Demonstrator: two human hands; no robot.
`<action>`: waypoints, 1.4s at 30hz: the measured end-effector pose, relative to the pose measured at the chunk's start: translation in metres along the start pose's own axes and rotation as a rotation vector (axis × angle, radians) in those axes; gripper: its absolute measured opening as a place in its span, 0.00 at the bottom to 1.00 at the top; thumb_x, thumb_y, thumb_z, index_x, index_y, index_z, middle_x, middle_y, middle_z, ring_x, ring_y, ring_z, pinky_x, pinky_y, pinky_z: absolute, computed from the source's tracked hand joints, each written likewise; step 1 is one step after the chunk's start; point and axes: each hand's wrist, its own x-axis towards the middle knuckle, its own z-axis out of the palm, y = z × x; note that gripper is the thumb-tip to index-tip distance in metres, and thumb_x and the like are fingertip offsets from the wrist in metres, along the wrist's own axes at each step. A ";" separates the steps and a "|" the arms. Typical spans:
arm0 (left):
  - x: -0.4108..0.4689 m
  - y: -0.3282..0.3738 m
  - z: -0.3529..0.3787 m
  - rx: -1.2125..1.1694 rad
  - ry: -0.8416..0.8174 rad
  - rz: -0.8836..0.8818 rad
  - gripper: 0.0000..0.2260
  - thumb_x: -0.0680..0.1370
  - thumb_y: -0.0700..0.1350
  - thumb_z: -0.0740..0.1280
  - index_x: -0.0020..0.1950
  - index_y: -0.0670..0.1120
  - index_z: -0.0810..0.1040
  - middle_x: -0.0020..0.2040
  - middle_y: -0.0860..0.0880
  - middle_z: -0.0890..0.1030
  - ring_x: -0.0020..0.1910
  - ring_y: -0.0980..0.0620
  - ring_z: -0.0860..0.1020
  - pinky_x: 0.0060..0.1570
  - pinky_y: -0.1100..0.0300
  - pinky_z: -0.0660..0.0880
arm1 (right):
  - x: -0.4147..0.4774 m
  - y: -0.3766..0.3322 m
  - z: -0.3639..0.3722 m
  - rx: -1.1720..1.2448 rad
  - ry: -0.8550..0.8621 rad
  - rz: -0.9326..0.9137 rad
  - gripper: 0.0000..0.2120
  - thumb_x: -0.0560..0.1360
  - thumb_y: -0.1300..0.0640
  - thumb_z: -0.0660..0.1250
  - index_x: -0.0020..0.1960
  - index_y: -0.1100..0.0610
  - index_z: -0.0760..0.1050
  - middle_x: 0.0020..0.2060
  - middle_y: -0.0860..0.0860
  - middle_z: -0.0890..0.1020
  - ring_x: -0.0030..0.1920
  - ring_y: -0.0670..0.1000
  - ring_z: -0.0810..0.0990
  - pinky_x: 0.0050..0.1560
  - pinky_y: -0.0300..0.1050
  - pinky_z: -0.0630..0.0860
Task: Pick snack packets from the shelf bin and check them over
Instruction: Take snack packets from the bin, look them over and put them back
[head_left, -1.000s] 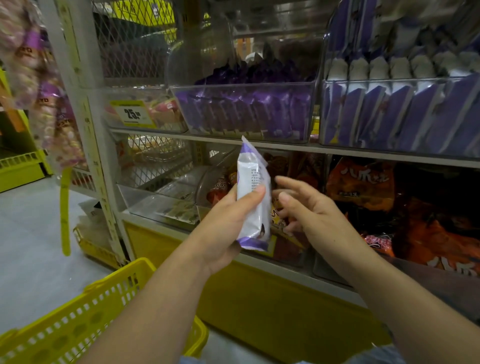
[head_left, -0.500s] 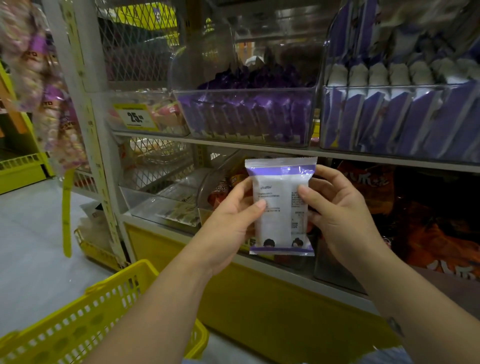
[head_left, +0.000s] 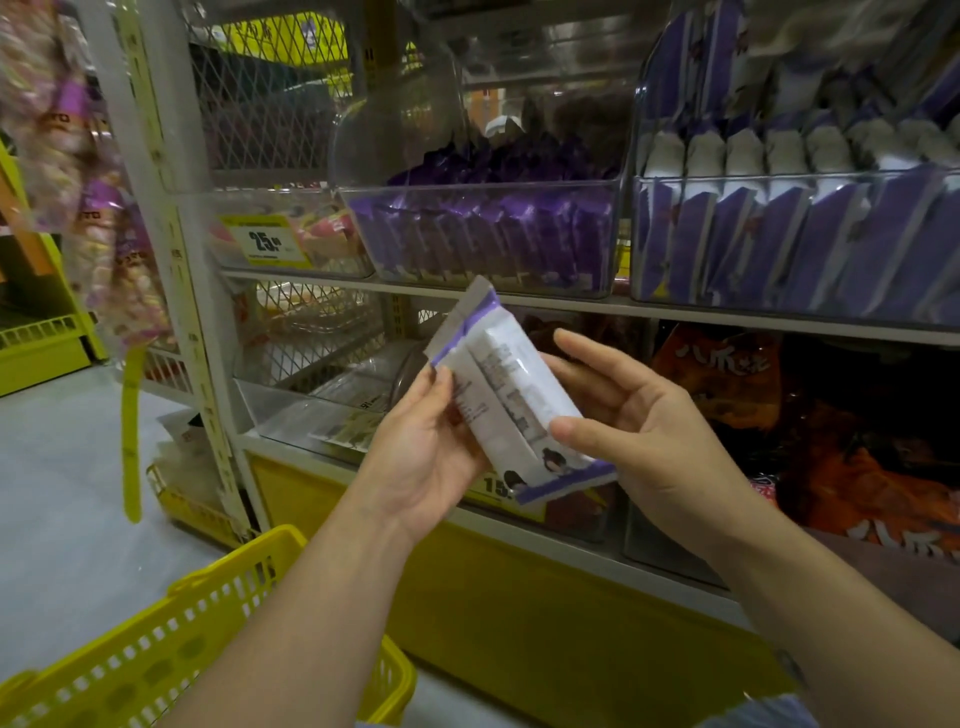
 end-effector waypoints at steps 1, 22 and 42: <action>0.001 0.002 -0.002 -0.033 0.009 -0.002 0.23 0.75 0.48 0.61 0.71 0.47 0.71 0.63 0.39 0.78 0.57 0.42 0.81 0.46 0.44 0.80 | 0.000 0.000 0.000 0.011 -0.014 0.005 0.30 0.62 0.60 0.74 0.63 0.48 0.72 0.59 0.44 0.82 0.61 0.46 0.79 0.52 0.41 0.79; -0.001 -0.007 0.014 0.363 -0.041 0.247 0.12 0.73 0.49 0.70 0.56 0.55 0.82 0.56 0.47 0.83 0.53 0.49 0.83 0.41 0.57 0.80 | 0.005 0.008 -0.005 0.075 0.127 0.304 0.14 0.83 0.56 0.55 0.58 0.49 0.79 0.49 0.46 0.86 0.45 0.46 0.85 0.36 0.37 0.80; -0.013 -0.015 0.018 0.980 -0.056 0.193 0.25 0.74 0.49 0.70 0.67 0.66 0.68 0.55 0.64 0.81 0.54 0.61 0.81 0.52 0.61 0.79 | 0.005 0.013 0.003 0.070 0.240 0.090 0.17 0.69 0.51 0.68 0.56 0.52 0.78 0.49 0.51 0.86 0.49 0.52 0.85 0.42 0.42 0.81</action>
